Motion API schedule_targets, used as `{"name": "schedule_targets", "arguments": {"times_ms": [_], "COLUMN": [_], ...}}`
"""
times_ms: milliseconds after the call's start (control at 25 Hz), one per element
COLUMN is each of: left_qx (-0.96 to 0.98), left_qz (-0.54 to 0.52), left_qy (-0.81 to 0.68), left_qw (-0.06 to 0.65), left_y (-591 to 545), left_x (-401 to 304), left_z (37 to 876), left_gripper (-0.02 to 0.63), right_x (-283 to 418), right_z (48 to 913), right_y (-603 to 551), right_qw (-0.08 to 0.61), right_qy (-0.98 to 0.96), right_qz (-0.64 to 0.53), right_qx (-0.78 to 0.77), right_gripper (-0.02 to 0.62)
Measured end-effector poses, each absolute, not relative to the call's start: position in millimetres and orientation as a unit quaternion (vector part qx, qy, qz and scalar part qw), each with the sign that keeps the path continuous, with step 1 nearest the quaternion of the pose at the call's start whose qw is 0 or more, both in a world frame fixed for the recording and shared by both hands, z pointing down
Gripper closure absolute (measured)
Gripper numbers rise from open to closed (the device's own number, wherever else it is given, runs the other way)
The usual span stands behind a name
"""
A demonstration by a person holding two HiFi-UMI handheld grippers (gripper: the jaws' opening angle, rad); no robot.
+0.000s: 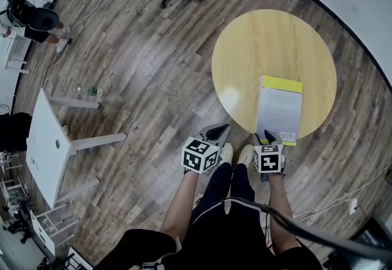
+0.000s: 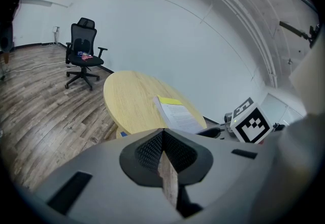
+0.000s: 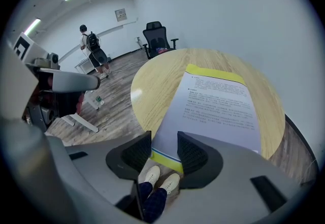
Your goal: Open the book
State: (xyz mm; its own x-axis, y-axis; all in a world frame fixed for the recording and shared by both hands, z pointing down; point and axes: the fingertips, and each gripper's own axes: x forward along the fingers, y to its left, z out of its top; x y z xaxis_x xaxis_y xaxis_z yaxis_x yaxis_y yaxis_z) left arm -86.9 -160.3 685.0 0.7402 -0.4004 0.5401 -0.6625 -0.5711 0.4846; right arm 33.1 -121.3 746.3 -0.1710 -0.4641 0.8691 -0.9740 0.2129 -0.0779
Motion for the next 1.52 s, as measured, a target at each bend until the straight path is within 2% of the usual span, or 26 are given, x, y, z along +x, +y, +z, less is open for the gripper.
{"name": "schedule_targets", "arguments": {"times_ms": [160,360,800,1520], "left_qx": [0.867,0.867,0.867,0.871], "left_qz": [0.189,0.194,0.198,0.2], "left_qy": [-0.306,-0.302,-0.3,-0.294], "left_qw": [0.345,0.346,0.346,0.338], "left_y": [-162.5,-164.0,-168.6,-173.5], "left_x": [-84.6,-81.1,-76.8,-64.0], "left_z": [683.1,684.0,683.1,675.3], "left_gripper": [0.607,0.607,0.607,0.607], "right_x": [33.2,29.6,21.4,20.6], "right_z": [745.2,747.1,746.3,746.0], "right_y": [-120.9,-119.2,-118.4,-117.7], "right_qw": [0.364,0.344,0.342,0.342], "right_qy": [-0.685,-0.686,-0.691,-0.7], "right_qz": [0.35,0.373,0.383,0.378], "right_qx": [0.524,0.521,0.509,0.5], "right_gripper": [0.44,0.495,0.561,0.581]}}
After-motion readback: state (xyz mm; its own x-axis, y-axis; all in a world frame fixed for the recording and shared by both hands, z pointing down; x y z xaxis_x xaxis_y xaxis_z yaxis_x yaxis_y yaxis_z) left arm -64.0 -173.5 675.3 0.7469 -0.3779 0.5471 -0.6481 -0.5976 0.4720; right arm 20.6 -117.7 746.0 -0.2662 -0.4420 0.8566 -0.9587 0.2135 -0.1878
